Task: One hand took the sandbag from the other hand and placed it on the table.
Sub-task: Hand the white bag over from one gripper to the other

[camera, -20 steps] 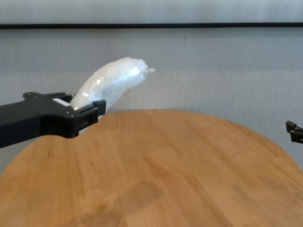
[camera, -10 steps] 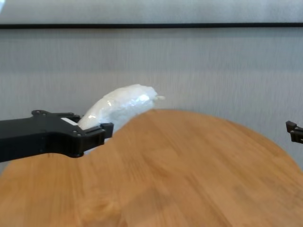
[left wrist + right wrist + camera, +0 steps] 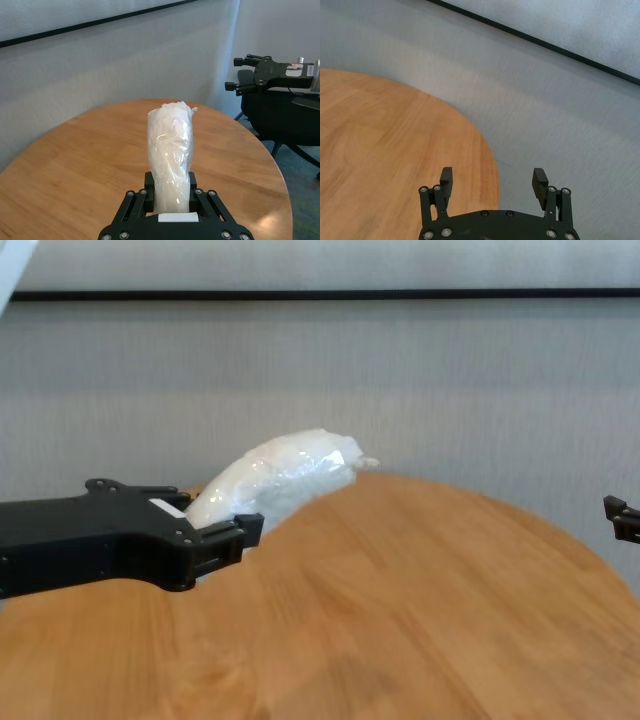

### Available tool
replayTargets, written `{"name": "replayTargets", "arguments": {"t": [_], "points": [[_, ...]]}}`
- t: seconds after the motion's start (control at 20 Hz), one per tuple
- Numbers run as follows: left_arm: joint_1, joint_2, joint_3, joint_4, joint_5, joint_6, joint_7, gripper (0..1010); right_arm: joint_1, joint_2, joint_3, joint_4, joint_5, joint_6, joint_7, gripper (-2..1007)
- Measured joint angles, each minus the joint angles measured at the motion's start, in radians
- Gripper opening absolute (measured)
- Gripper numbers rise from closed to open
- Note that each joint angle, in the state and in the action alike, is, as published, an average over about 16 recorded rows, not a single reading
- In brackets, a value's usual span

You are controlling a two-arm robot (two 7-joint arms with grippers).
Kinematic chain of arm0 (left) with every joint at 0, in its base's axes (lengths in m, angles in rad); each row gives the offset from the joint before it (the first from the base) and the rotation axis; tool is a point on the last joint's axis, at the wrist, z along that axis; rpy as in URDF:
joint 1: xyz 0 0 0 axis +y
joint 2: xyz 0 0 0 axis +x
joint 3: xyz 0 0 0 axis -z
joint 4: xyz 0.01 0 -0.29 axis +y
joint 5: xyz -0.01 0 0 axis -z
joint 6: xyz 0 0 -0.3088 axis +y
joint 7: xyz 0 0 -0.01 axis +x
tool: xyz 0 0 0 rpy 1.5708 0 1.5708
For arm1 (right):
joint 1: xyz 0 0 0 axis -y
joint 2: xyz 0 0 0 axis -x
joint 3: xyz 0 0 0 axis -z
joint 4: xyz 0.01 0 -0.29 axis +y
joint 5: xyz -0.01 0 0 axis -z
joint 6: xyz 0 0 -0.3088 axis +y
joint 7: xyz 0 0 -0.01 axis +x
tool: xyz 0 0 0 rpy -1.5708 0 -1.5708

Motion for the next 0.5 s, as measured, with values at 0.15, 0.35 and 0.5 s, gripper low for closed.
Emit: {"name": "replayTargets", "arguments": {"t": [0.15,0.35,0.5], "points": [[0.010,0.011,0.008,-0.029,0.003,0.006,0.001,383,0.000,0.000,0.000,0.000,0.000,0.000,0.000,1000],[0.025,0.025,0.016,-0.072,0.009,0.016,0.006,383,0.000,0.000,0.000,0.000,0.000,0.000,0.000,1000],[0.039,0.035,0.020,-0.106,0.016,0.024,0.012,383,0.000,0.000,0.000,0.000,0.000,0.000,0.000,1000]]}}
